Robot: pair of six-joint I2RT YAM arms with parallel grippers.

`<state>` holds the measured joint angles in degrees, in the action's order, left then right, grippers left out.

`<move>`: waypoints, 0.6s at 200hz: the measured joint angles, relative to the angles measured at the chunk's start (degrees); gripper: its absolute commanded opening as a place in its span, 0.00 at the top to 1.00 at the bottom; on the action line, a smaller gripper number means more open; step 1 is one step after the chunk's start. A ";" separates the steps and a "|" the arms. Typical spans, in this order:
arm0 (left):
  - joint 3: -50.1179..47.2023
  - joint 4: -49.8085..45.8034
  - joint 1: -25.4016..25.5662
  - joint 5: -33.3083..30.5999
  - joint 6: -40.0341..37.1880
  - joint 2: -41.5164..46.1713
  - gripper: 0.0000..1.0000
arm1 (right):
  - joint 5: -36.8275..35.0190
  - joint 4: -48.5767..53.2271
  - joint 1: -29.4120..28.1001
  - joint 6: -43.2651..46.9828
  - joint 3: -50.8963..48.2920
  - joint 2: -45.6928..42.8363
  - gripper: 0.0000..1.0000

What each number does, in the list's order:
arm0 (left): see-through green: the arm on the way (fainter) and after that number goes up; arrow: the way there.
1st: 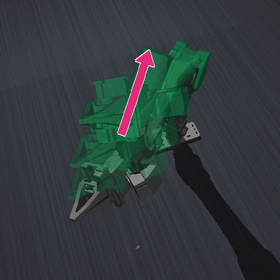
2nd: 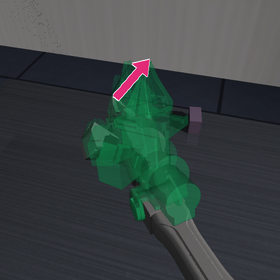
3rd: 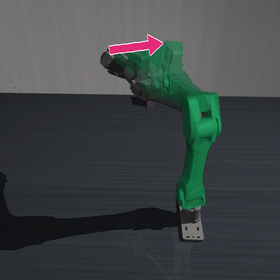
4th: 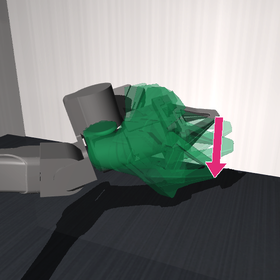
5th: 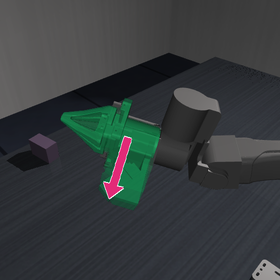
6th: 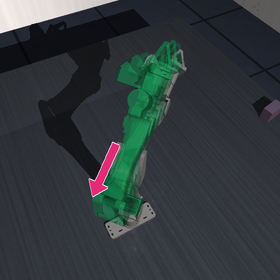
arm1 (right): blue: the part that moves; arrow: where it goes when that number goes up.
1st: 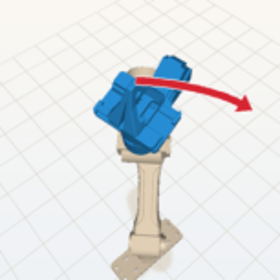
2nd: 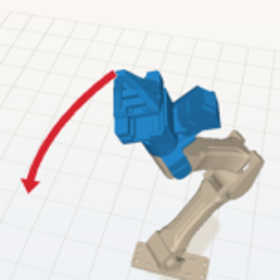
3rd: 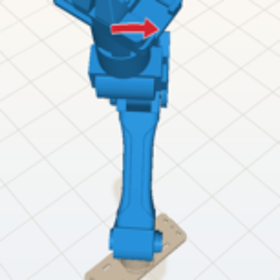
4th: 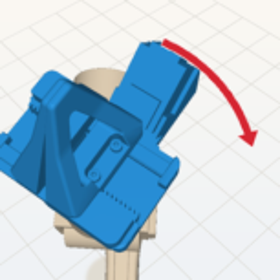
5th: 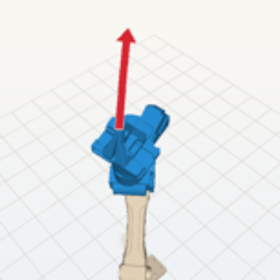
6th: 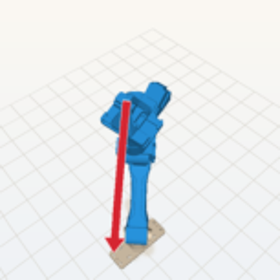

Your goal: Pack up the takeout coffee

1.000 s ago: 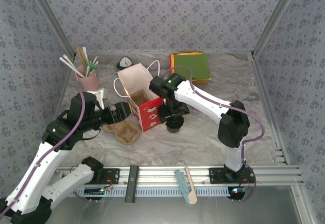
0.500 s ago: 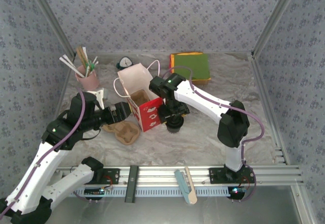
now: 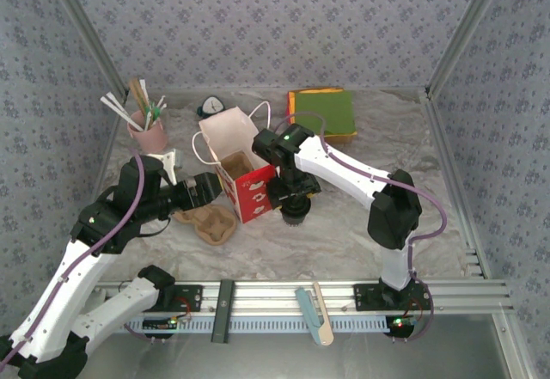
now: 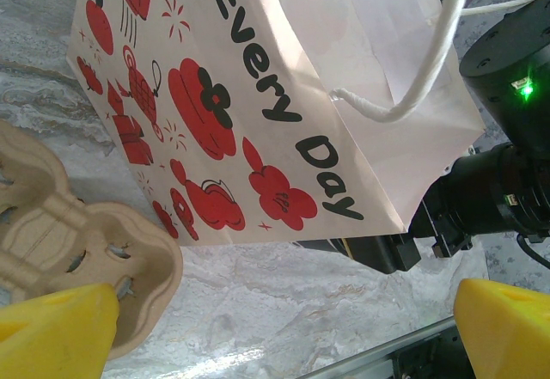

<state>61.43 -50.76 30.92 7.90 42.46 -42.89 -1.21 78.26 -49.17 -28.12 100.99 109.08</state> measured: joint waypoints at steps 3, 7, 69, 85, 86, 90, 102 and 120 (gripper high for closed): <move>0.00 0.00 0.02 0.00 0.00 0.00 0.00 | 0.00 0.00 0.00 0.00 0.00 0.00 0.16; 0.00 -0.02 0.02 0.00 0.00 0.00 0.00 | 0.00 0.00 0.00 0.00 0.00 0.00 0.16; -0.07 -0.02 0.02 0.00 0.00 0.02 0.00 | -0.24 -0.33 0.00 -0.20 -0.02 0.00 0.16; -0.11 -0.02 0.00 0.00 0.00 0.04 0.00 | -0.55 -0.55 0.00 -0.44 -0.07 -0.02 0.16; -0.11 -0.02 0.00 0.00 0.00 0.04 0.00 | -0.55 -0.59 0.00 -0.44 -0.09 -0.02 0.16; -0.11 0.00 0.00 0.00 0.00 0.04 0.00 | -0.63 -0.66 0.00 -0.52 -0.13 -0.04 0.16; -0.11 -0.02 0.00 0.00 0.02 0.04 0.00 | -0.92 -0.70 -0.07 -0.68 -0.42 -0.20 0.15; -0.11 0.00 0.00 0.00 0.02 0.04 0.00 | -1.01 -0.66 -0.13 -0.92 -0.74 -0.46 0.15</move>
<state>61.32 -50.76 30.92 7.90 42.48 -42.85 -2.22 77.60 -49.30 -29.04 100.25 108.62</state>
